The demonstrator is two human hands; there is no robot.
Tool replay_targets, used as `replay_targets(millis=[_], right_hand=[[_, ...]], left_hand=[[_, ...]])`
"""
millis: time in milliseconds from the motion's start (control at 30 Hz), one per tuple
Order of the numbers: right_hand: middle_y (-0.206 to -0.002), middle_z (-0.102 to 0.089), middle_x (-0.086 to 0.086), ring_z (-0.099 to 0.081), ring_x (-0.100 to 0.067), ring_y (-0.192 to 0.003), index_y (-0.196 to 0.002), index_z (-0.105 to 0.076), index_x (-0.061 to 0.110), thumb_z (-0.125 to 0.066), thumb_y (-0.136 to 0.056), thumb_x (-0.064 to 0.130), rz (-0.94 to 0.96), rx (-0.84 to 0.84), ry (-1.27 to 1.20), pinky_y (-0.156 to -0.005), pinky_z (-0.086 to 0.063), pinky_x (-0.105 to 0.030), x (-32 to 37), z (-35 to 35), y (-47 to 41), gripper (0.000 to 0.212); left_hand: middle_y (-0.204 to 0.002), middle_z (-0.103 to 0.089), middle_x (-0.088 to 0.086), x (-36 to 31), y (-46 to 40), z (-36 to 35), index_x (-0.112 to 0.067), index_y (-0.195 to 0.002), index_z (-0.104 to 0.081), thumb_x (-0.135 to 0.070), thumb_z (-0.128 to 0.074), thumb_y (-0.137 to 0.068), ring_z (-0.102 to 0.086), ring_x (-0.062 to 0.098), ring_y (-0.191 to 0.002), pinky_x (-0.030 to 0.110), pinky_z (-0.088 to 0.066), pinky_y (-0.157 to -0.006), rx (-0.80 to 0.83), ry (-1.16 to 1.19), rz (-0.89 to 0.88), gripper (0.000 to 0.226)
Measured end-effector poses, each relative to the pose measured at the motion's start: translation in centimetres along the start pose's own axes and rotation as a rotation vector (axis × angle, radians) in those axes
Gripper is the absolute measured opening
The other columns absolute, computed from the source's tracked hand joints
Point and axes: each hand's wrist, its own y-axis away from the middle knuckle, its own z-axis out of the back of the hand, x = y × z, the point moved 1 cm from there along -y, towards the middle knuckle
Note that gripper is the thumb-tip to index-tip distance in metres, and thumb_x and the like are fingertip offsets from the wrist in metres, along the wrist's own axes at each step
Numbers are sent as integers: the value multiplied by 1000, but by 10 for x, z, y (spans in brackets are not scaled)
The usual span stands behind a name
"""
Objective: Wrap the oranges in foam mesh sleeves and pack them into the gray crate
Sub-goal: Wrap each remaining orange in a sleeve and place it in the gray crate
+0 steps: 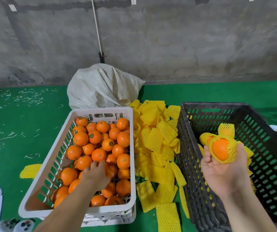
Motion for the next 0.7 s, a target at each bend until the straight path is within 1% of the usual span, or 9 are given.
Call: replay_targets(millis=[100, 233, 300, 367, 433, 500, 567, 633, 700], right_hand=[[-135, -61, -9, -64, -18, -107, -131, -59, 9, -68, -88, 63, -19, -38, -55, -80, -56, -25, 5, 5, -6, 70], [-137, -53, -13, -62, -30, -118, -158, -28, 13, -63, -97, 50, -11, 18, -48, -84, -60, -33, 1, 9, -11, 80], [-141, -54, -9, -64, -27, -118, -157, -33, 12, -53, -106, 35, 107, 83, 234, -90, -58, -30, -4, 11, -13, 60], [-131, -61, 7, -68, -20, -114, -144, -49, 17, -51, -107, 18, 332, 157, 633, -85, -58, -24, -17, 8, -9, 37], [-116, -66, 15, -68, -5, -107, -124, -60, 33, -59, -101, 19, 582, 228, 1020, -82, -54, -21, -35, 11, -4, 27], [-128, -55, 16, -56, 3, -116, -109, -64, 35, -63, -97, 27, 754, 474, 1506, -93, -46, -17, -60, 20, -2, 15], [-144, -37, 14, -33, -5, -134, -106, -61, 33, -63, -97, 37, 551, 728, 2014, -109, -35, -28, -89, 46, -6, 10], [-151, -28, 5, -22, -20, -141, -121, -53, 29, -66, -94, 38, 122, 813, 2405, -114, -29, -43, -113, 82, -14, 32], [-154, -23, -5, -21, -31, -142, -142, -36, 22, -64, -93, 25, -121, 850, 2584, -114, -29, -49, -130, 110, -19, 56]], left_hand=[[-168, -16, 14, 12, -10, -11, -37, -167, 2, -33, -56, -101, -33, 47, -147, 49, -39, -116, 11, -93, 14, 88], [-147, -32, 12, 5, -13, -6, -33, -161, -18, -25, -64, -100, -54, 35, -126, 39, -54, -94, -92, -237, -13, 76], [-144, -42, 8, 5, -14, -7, -29, -159, -20, -21, -67, -99, -57, 33, -124, 39, -56, -87, -83, -201, -37, 76], [-131, -53, 7, 3, -15, -7, -22, -154, -25, -26, -70, -96, -61, 31, -115, 37, -54, -78, -93, -101, -48, 73], [-119, -54, 6, 0, -15, -2, -17, -142, -33, -31, -73, -94, -62, 28, -102, 36, -51, -70, -156, 149, -37, 64], [-117, -56, 5, -8, -10, 6, -20, -136, -35, -38, -79, -92, -63, 28, -101, 34, -52, -68, -250, 538, -45, 64], [-114, -60, 0, -23, 5, 17, -27, -131, -36, -44, -82, -89, -67, 20, -100, 25, -50, -63, -353, 901, -81, 64], [-112, -56, -13, -42, 27, 25, -32, -127, -39, -48, -81, -88, -64, -2, -97, 14, -50, -59, -473, 1070, -165, 59], [-111, -56, -21, -60, 50, 27, -34, -127, -43, -48, -82, -88, -60, -13, -98, 6, -50, -69, -521, 1176, -289, 57]])
